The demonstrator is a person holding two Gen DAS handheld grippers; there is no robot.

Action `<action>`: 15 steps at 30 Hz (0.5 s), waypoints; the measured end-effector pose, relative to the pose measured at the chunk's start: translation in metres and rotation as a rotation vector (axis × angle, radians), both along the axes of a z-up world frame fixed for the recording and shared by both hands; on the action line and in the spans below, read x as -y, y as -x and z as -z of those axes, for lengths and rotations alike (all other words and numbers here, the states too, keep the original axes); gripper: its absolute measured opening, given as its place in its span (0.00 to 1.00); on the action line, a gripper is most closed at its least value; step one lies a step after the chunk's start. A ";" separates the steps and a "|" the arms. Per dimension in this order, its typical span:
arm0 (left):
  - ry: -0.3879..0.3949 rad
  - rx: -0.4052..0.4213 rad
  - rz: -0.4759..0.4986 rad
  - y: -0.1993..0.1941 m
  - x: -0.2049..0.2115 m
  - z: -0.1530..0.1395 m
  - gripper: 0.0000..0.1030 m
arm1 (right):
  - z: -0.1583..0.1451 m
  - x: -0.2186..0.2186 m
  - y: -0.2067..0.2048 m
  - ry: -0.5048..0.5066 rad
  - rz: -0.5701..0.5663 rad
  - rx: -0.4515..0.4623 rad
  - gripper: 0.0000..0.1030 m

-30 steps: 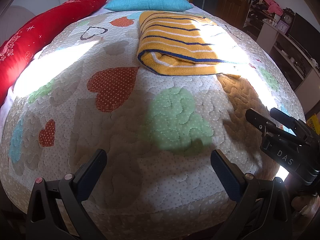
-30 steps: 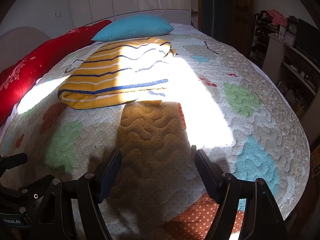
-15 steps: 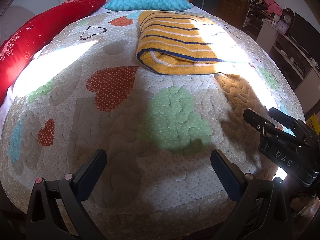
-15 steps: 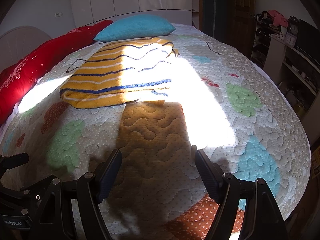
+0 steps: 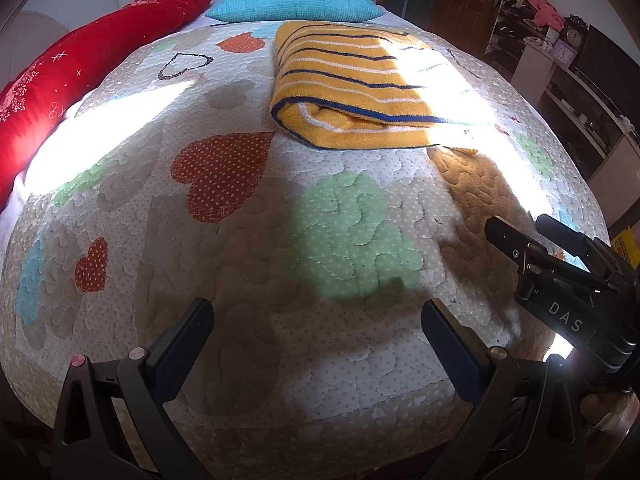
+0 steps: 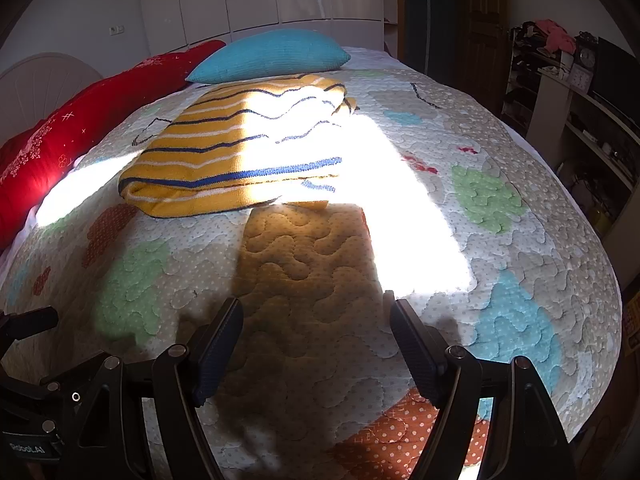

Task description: Fold small clothes

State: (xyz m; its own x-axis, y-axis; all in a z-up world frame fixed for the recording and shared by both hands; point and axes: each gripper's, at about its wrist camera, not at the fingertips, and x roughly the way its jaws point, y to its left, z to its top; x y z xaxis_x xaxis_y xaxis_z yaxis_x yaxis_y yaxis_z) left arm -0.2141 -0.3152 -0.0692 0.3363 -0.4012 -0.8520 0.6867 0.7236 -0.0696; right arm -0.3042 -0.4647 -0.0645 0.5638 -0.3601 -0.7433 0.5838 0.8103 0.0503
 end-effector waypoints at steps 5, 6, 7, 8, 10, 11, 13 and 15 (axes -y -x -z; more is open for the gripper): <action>0.001 -0.001 0.002 0.000 0.000 0.000 1.00 | 0.000 0.000 0.000 0.001 0.000 0.001 0.78; 0.001 -0.001 0.002 0.000 0.000 0.000 1.00 | 0.000 0.000 0.000 0.001 0.001 0.001 0.78; 0.001 -0.002 0.002 0.000 0.000 0.000 1.00 | 0.000 0.000 0.000 0.001 0.000 0.000 0.78; 0.001 -0.003 0.003 0.001 0.001 0.000 1.00 | 0.000 -0.001 -0.001 0.002 -0.001 -0.001 0.78; 0.000 -0.004 0.004 0.001 0.002 0.000 1.00 | 0.000 -0.001 -0.003 0.006 -0.005 -0.003 0.78; 0.001 -0.006 0.003 -0.001 0.002 -0.001 1.00 | -0.001 -0.001 -0.004 0.008 -0.008 -0.004 0.78; 0.004 -0.008 -0.002 -0.002 0.002 -0.001 1.00 | -0.002 -0.001 -0.006 0.013 -0.013 -0.005 0.78; 0.008 -0.008 -0.005 -0.005 0.002 -0.002 1.00 | -0.004 0.000 -0.008 0.017 -0.015 -0.005 0.79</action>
